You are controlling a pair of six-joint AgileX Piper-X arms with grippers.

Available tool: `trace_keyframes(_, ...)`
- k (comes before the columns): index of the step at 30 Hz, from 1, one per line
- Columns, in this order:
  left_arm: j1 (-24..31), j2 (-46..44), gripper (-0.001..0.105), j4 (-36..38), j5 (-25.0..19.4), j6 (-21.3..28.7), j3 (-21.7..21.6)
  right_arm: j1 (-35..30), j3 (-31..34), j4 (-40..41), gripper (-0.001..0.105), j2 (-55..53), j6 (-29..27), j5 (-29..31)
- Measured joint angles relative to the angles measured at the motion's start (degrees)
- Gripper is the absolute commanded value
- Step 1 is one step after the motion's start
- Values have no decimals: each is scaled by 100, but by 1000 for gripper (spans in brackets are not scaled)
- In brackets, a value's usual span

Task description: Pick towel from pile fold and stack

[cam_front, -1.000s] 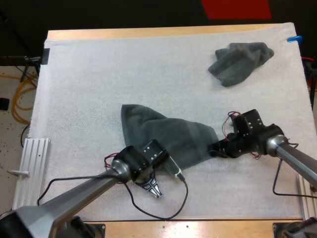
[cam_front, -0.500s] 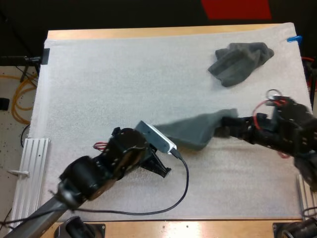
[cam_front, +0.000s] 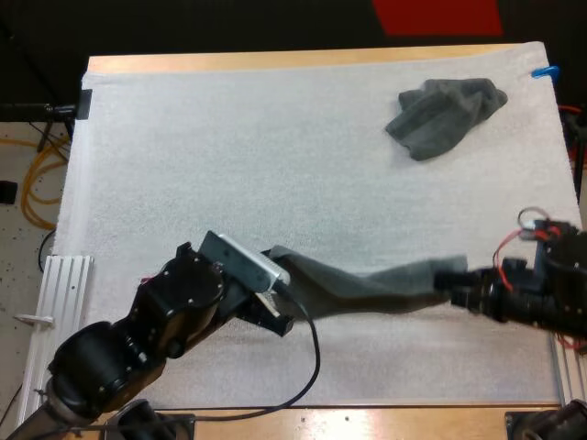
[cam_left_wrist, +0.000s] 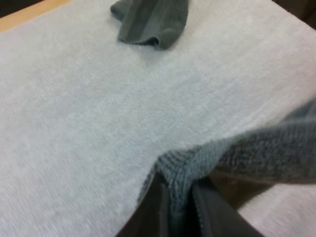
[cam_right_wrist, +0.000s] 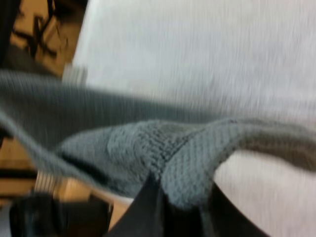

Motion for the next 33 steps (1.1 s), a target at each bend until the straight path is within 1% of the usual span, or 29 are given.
trace_keyframes(2,-45,-123,0,189,62,-123,0,280,0,219,1,-113,173,49)
trace_keyframes(5,-170,-308,0,490,68,-306,0,668,0,317,1,-275,567,81)
trace_keyframes(8,-260,-486,0,662,79,-544,0,1038,-9,537,1,-349,993,79)
trace_keyframes(10,-259,-553,0,791,82,-644,-2,1247,-6,698,1,-340,1176,89)
trace_keyframes(13,-259,-547,0,893,53,-659,-15,1313,138,715,1,-221,1418,332)
trace_keyframes(15,-259,-426,0,894,-126,-572,-15,1307,353,537,1,-74,1467,509)
trace_keyframes(17,-245,-251,0,869,-390,-423,10,1252,585,246,1,167,1492,596)
trace_keyframes(20,-77,161,0,764,-455,-71,136,1033,904,-365,1,647,1498,684)
trace_keyframes(22,121,447,0,481,-472,150,258,837,1117,-902,1,1036,1483,810)
trace_keyframes(25,546,900,0,-147,-440,582,515,456,1329,-1758,1,1691,1482,902)
trace_keyframes(28,1171,1389,0,-788,-80,905,628,36,1368,-2583,1,2347,1420,805)
trace_keyframes(33,2070,2273,0,-1701,637,1434,633,-467,1368,-4006,1,3444,1436,276)
